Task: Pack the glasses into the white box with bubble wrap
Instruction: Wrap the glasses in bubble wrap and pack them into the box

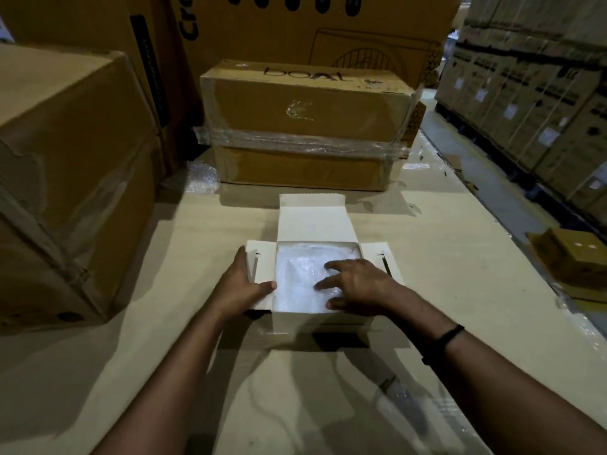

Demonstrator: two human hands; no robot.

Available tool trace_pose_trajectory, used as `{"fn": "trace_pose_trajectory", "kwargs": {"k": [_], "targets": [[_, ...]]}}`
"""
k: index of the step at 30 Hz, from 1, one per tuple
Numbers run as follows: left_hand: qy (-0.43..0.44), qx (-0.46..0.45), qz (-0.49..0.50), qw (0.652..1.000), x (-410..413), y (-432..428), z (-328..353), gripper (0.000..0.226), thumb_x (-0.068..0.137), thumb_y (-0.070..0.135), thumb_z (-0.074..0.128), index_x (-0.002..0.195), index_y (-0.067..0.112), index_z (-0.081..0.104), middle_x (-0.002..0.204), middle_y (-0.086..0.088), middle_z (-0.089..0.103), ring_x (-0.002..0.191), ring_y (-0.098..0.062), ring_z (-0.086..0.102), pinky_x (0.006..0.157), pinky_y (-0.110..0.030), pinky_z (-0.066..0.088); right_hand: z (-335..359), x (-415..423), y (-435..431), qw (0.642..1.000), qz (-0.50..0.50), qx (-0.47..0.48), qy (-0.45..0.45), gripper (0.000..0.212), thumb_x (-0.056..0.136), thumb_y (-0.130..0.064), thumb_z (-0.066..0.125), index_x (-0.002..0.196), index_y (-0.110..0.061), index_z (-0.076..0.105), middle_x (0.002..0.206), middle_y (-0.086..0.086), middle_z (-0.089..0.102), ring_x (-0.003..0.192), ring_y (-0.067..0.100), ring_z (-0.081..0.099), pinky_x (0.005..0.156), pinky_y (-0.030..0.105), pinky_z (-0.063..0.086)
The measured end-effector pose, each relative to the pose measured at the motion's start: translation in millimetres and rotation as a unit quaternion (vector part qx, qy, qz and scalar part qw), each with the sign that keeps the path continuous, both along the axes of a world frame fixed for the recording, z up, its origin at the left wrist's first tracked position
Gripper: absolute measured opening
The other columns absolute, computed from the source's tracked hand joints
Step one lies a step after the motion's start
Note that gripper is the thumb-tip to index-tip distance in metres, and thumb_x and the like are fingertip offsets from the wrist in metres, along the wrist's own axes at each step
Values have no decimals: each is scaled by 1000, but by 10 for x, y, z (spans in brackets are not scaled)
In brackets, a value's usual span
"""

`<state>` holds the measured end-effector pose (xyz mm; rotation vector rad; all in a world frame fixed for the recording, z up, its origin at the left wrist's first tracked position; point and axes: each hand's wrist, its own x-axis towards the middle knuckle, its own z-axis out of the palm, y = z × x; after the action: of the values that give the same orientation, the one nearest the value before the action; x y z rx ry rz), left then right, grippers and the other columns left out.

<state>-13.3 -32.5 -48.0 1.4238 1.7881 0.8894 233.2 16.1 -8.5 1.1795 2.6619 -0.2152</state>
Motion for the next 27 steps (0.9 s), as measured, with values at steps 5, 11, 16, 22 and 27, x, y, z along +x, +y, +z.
{"fn": "trace_pose_trajectory", "kwargs": {"k": [5,11,16,22,27], "targets": [[-16,16,19,1000,19,-64,31,83,63,42,80,135,28,42,130,8,56,117,-19,56,88,-33,49,43,-4,112,999,-5,-41,5,58,84,-60,59,138,-46,45,157,-3,30,141,16,32,111,36,28],[469,-3,-198,861,225,135,404,118,69,69,69,155,28,-1,164,2,-2,150,-22,-2,116,-55,-8,238,5,316,996,-45,-69,-16,106,61,-67,76,149,-38,25,158,-4,24,143,21,27,115,37,27],[545,-63,-277,789,454,416,419,120,60,65,77,153,19,16,159,-5,23,144,-26,18,116,-53,9,48,-121,451,992,-24,-32,-117,121,53,-75,72,151,-33,14,158,-4,25,141,21,32,113,46,24],[585,-51,-255,769,548,477,325,116,58,64,78,148,16,23,154,-8,33,141,-30,21,114,-53,12,-122,-95,368,998,-5,32,-57,111,60,-70,69,148,-24,20,153,1,34,136,22,37,111,47,23],[577,-54,-253,774,498,457,285,116,59,62,77,150,17,19,155,-7,30,143,-30,17,114,-54,11,-111,92,303,998,45,37,0,77,74,-64,62,141,-41,33,153,3,33,140,21,31,115,44,16]]}}
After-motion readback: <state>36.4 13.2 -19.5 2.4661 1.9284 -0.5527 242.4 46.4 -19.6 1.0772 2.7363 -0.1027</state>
